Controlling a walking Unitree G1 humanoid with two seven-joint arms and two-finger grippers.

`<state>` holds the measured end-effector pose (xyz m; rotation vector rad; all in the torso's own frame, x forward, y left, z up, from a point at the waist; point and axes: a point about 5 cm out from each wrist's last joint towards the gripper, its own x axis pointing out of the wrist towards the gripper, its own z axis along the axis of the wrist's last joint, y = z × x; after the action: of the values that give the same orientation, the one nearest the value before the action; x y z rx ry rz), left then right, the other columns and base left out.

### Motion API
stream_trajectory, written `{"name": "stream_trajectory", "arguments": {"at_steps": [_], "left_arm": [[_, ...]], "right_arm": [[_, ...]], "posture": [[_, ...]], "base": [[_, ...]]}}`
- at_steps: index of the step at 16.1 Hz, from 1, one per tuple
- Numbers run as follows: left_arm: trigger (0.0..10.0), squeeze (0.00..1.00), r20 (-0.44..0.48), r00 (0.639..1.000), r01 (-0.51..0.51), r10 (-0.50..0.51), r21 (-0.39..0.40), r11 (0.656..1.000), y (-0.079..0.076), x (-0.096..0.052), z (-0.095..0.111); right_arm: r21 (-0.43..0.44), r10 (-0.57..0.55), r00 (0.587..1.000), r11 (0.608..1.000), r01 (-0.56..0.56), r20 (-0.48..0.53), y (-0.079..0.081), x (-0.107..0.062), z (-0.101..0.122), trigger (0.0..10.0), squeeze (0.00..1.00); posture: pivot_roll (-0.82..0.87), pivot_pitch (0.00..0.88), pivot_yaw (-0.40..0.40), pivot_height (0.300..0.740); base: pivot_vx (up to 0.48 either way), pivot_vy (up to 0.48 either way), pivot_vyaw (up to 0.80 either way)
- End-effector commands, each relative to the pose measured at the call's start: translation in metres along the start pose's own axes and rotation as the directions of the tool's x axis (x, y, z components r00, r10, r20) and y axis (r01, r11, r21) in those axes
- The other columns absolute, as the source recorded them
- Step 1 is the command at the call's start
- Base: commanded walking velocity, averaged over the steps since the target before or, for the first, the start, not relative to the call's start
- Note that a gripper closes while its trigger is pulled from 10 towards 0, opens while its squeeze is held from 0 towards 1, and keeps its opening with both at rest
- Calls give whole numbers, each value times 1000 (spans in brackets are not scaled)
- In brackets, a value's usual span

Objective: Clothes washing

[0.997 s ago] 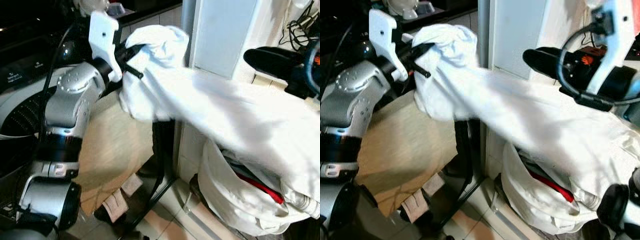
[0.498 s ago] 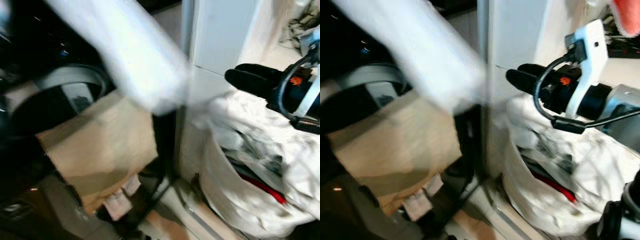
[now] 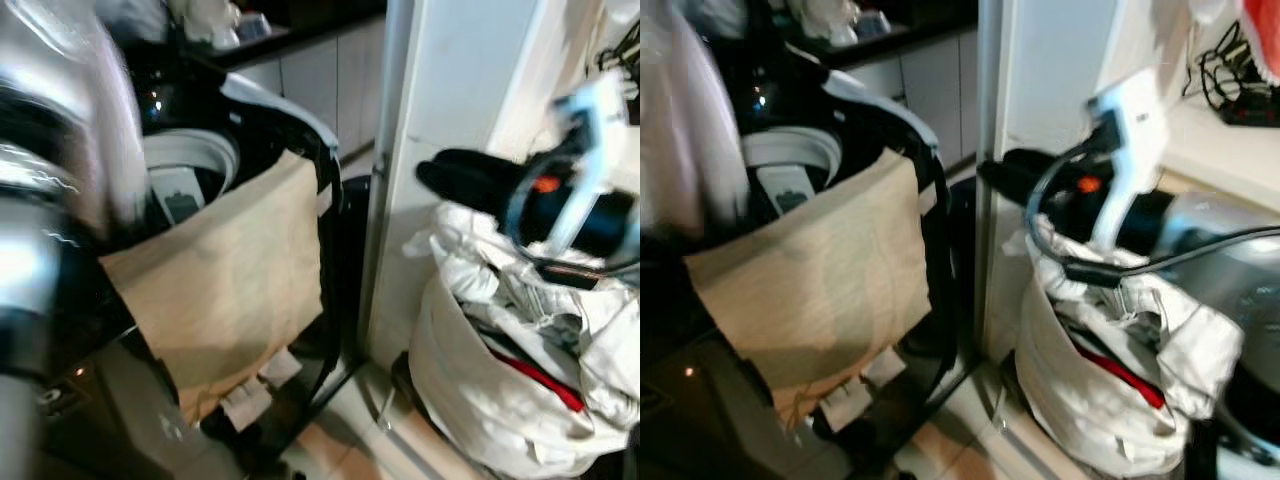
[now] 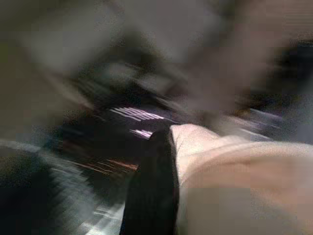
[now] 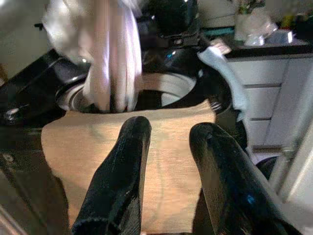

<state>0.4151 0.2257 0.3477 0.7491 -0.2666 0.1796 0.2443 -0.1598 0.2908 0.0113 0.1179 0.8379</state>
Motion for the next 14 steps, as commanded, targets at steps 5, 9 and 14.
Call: {"name": "stream_trajectory", "arguments": {"at_steps": [5,9,14], "left_arm": [[10000,196,-441,841,133,-314,-394,910,-88,-44,-96],[10000,1000,-541,802,-50,-253,-484,874,-79,-53,-116],[10000,1000,-512,842,-167,-170,-547,820,-57,-40,-102]], "right_arm": [[47,-19,987,999,27,-159,14,18,-39,10000,0],[55,-30,980,998,42,-198,18,18,-50,10000,0],[67,-77,983,994,89,-166,13,21,-45,10000,0]], "posture": [[-82,0,90,740],[-82,0,91,740],[-70,0,83,740]], "base": [[0,0,0],[0,0,0],[0,0,0]]}}
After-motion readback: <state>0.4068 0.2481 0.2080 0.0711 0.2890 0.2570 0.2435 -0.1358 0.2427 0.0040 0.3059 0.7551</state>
